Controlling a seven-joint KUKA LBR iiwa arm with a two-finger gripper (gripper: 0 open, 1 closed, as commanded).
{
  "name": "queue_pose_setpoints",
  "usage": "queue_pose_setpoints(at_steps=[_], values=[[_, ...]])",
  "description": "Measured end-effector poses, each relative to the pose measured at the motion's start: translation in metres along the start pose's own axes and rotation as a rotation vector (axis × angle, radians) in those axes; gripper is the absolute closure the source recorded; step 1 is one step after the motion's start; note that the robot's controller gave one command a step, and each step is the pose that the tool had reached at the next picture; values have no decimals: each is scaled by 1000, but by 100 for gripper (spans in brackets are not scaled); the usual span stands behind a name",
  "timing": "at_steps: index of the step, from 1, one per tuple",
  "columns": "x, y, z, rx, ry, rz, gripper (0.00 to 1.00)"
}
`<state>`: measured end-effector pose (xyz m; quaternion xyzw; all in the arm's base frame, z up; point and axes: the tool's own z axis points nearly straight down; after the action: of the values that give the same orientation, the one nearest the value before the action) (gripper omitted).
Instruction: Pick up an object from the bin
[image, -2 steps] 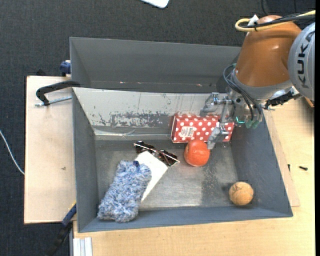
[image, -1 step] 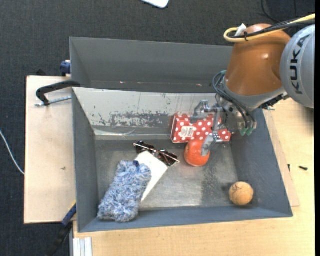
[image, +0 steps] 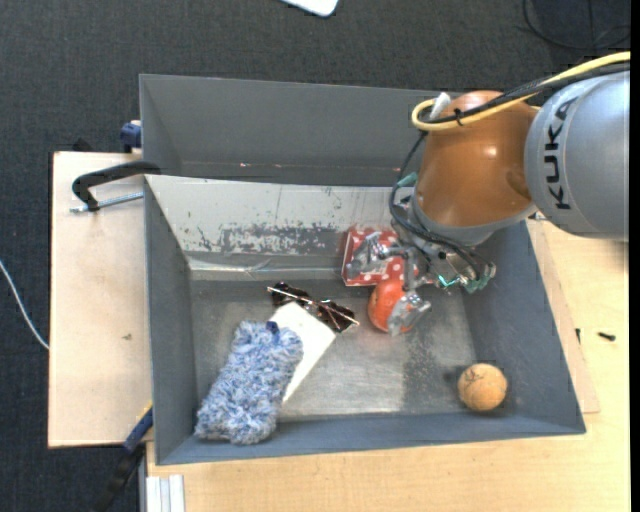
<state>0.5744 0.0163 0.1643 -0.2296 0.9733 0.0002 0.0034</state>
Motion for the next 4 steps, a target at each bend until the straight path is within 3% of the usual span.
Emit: queue_pose_setpoints(at_steps=[1,2,4], values=[[3,8,46,-5,11,-127,0],[2,14,73,0,1,-92,0],[-7,-13,90,0,-4,-185,0]])
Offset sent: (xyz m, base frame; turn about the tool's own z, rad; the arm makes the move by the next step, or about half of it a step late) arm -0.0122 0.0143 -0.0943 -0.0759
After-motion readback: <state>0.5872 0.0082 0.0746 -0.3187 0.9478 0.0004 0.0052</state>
